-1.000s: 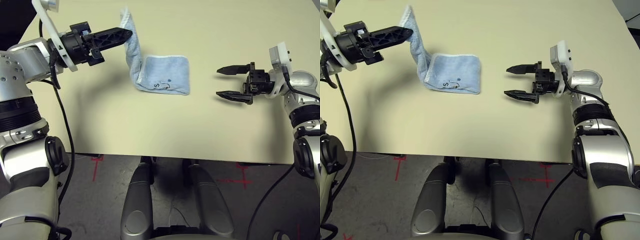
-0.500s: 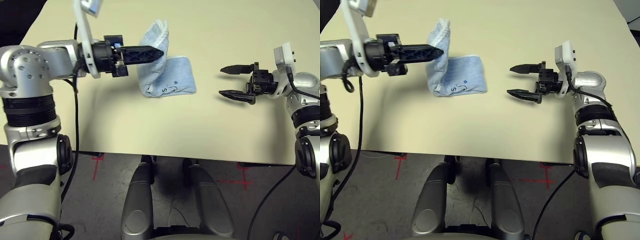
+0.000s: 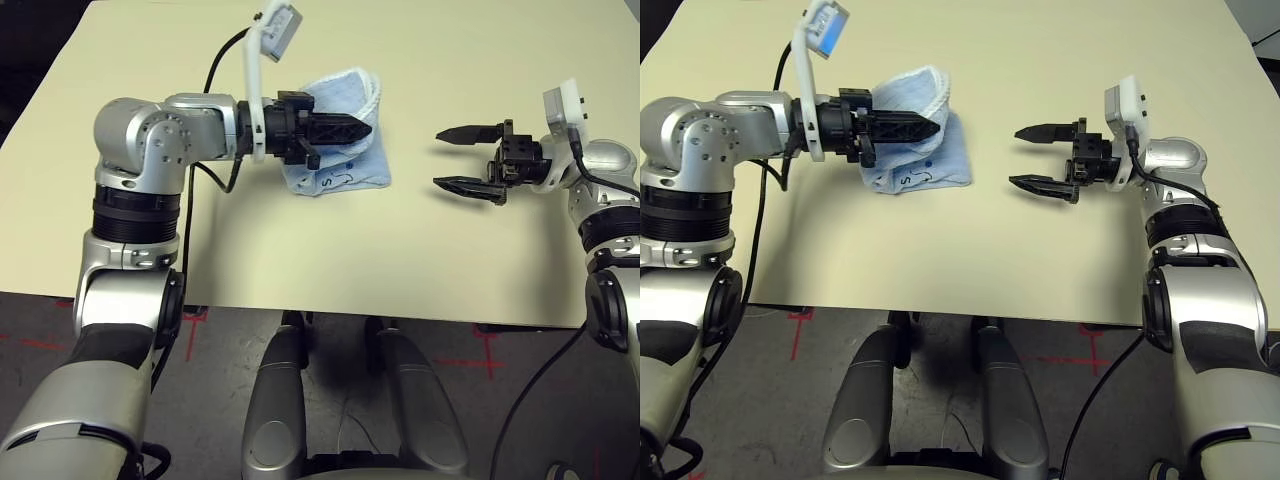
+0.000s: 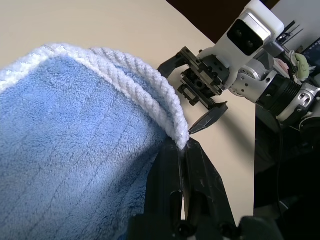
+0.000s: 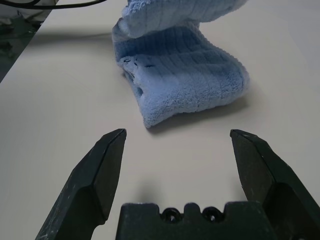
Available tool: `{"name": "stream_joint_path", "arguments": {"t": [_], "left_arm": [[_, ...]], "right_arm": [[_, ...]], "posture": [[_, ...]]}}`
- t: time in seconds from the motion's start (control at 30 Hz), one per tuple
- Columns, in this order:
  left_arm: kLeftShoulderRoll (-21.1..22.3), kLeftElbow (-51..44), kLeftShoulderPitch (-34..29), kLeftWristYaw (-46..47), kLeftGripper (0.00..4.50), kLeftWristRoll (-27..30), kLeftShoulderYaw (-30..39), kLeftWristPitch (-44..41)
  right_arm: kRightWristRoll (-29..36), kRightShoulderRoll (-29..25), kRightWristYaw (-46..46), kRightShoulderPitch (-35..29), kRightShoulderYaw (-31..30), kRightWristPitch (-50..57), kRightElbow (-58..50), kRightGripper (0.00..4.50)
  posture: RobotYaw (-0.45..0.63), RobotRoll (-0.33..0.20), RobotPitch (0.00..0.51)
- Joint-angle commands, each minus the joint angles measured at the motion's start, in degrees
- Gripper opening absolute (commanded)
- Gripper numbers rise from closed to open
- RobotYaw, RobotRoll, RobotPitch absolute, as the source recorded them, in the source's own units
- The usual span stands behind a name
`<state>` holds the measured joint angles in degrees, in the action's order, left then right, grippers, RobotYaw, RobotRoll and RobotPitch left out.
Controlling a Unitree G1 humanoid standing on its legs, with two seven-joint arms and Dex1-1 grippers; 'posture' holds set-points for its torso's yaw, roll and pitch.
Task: Fold the towel and set it aside.
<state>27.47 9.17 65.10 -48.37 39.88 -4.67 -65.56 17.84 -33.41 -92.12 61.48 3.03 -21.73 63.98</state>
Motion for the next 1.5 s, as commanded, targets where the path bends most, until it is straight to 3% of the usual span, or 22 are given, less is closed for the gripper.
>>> {"name": "stream_joint_path", "arguments": {"t": [0.03, 0.23, 0.27, 0.4, 0.67, 0.9, 1.07, 1.2, 1.3, 1.5], "left_arm": [[-1.81, -0.22, 0.55, -0.12, 0.07, -1.25, -1.38, 0.54], [-3.67, 2.92, -1.32, 0.38, 0.07, -6.32, -3.91, 4.77], [-4.05, 3.24, -1.59, 0.35, 0.27, -6.91, -4.40, 5.23], [-5.01, 4.42, -2.39, 0.03, 1.40, -9.65, -6.49, 6.90], [-4.69, 4.54, -4.44, -2.49, 4.35, -13.13, -9.16, 9.21], [-4.41, 4.82, -1.39, -3.25, 4.43, -12.07, -5.19, 8.58], [2.53, 1.29, 0.51, -11.13, 4.43, -10.29, -5.05, 7.32], [8.52, -1.20, -1.26, -15.62, 4.43, -11.19, -5.72, 8.86], [10.46, -2.60, -3.14, -15.53, 4.43, -11.04, -4.34, 8.85], [9.78, -2.17, -9.29, -16.55, 4.43, -12.31, -0.06, 22.58]], "right_arm": [[-0.47, -0.31, -0.38, -0.69, 0.52, 0.68, -1.76, 4.50], [-0.53, -0.19, -0.38, -0.61, 0.60, 1.60, -2.87, 4.50], [-0.56, -0.19, -0.38, -0.59, 0.64, 1.64, -2.92, 4.50], [-0.85, -0.02, -0.37, -0.43, 0.78, 1.63, -2.85, 4.50], [-1.29, 0.09, -0.37, -0.31, 1.00, 1.30, -2.46, 4.50], [-1.64, -0.10, -0.36, -0.47, 1.20, 0.88, -2.04, 4.50], [-1.52, 0.58, 0.10, 0.12, 1.66, 0.53, -1.03, 4.50], [-0.58, 2.24, 1.22, 1.21, 3.16, 2.58, -0.62, 4.50], [-0.01, 3.62, 1.61, 1.59, 4.24, 4.10, -0.76, 4.50], [-0.11, 5.04, 1.31, 2.03, 5.30, 4.47, -0.58, 4.50]], "posture": [[0.09, 0.000, 0.294], [0.09, 0.000, 0.295], [0.09, 0.000, 0.295], [0.09, 0.000, 0.294], [0.09, 0.000, 0.288], [0.09, 0.000, 0.285], [0.09, 0.000, 0.283], [0.09, 0.000, 0.280], [0.10, 0.000, 0.280], [0.09, 0.000, 0.280]]}}
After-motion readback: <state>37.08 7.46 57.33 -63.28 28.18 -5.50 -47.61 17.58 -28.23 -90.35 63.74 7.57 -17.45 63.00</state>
